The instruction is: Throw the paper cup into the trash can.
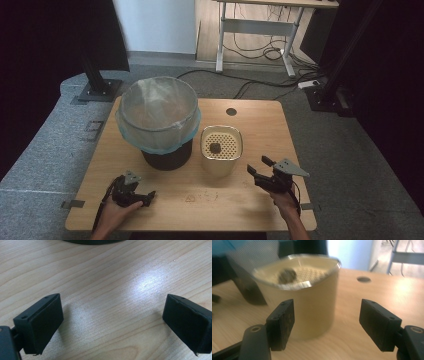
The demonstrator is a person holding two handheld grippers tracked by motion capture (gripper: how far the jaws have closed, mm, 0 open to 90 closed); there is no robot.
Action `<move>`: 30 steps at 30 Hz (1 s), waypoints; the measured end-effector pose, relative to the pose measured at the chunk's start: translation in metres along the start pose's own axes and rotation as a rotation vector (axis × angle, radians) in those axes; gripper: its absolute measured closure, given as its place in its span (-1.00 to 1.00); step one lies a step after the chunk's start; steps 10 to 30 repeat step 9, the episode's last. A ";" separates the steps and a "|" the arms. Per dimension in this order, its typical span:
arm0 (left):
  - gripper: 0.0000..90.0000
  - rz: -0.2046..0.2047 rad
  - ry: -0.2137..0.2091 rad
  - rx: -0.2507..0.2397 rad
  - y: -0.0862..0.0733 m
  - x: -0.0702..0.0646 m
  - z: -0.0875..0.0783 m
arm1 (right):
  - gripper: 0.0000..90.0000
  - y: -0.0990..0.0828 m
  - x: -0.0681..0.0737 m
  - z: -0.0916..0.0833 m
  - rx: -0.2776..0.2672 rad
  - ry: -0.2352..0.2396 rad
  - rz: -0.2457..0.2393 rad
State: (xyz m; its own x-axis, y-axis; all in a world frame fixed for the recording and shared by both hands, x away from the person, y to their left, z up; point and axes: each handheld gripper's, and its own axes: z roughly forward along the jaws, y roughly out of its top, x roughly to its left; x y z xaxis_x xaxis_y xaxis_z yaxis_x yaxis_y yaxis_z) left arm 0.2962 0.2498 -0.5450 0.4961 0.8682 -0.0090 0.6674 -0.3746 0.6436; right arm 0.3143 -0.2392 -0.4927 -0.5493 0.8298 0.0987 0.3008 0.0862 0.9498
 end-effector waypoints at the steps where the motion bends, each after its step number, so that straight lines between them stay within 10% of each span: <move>1: -0.94 -0.001 0.001 -0.001 0.000 0.000 0.000 | -0.37 -0.003 -0.001 0.000 0.004 -0.006 0.003; 30: -0.95 -0.004 0.003 -0.006 0.001 0.001 0.001 | -0.37 -0.007 0.002 0.004 0.031 -0.032 -0.034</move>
